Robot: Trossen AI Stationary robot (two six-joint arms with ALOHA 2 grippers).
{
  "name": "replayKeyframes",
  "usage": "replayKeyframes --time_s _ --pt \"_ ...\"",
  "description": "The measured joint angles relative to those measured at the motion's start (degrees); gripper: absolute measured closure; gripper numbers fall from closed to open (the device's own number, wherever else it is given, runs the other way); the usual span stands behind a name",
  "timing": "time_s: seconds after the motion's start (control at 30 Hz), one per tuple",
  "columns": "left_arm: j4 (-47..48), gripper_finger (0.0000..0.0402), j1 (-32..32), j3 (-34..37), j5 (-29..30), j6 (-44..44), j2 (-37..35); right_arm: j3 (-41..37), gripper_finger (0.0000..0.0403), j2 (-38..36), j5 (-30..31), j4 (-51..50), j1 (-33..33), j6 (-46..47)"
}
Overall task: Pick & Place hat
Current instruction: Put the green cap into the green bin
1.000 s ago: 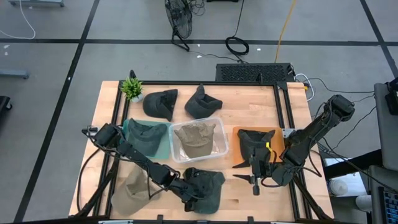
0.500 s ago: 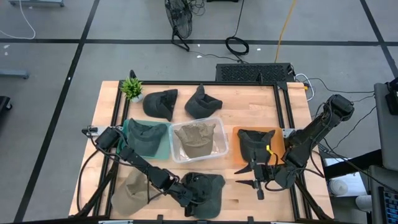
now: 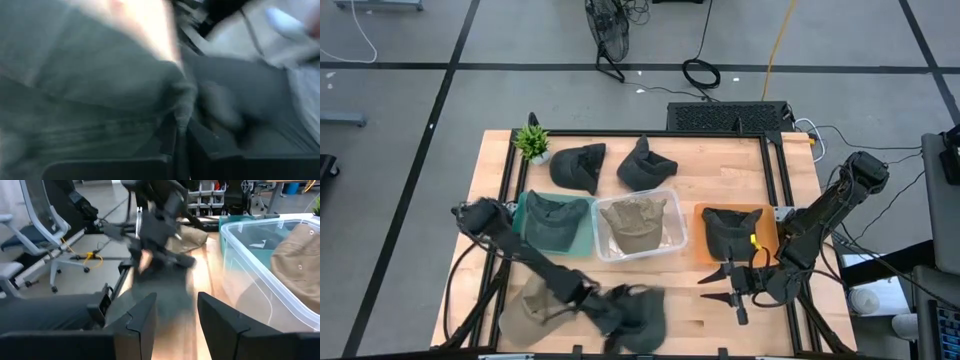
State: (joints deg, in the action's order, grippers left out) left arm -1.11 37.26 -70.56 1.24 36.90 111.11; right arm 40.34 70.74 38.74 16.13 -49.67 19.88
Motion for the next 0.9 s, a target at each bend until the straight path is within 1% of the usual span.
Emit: replayKeyframes --time_s 0.1,0.17,0.3,0.43,0.5,0.6,0.67,0.83,0.9 --pt "9.79 0.0392 3.28 -0.05 -0.46 0.56 -6.95 0.00 0.0273 0.00 -0.02 0.49 0.00 0.08" --pt "16.36 0.0394 5.52 -0.05 1.41 1.86 -11.63 0.00 0.0273 0.00 -0.04 0.51 0.00 0.59" --pt "27.90 0.0385 11.76 -0.12 9.71 5.97 -19.41 0.00 0.0273 0.02 -0.06 0.78 -0.07 1.07" --pt "39.92 0.0394 17.58 -0.12 19.19 14.90 -24.68 0.00 0.0273 0.02 -0.05 2.03 -0.07 0.71" --pt "46.57 0.0394 19.35 -0.12 22.18 19.14 -25.87 0.01 0.0273 0.00 -0.04 2.94 -0.07 0.49" --pt "55.45 0.0387 20.56 -0.09 22.82 24.37 -26.37 0.01 0.0273 0.00 -0.04 3.42 -0.07 0.46" --pt "58.75 0.0386 20.58 -0.09 22.29 25.26 -26.49 0.02 0.0273 0.00 -0.04 3.78 -0.07 0.55" --pt "62.29 0.0394 18.69 -0.09 18.38 19.96 -26.79 0.02 0.0273 0.00 -0.04 3.81 -0.07 0.46" --pt "64.72 0.0392 18.02 -0.09 18.13 17.61 -27.57 0.02 0.0273 0.00 -0.02 3.79 -0.07 0.46"
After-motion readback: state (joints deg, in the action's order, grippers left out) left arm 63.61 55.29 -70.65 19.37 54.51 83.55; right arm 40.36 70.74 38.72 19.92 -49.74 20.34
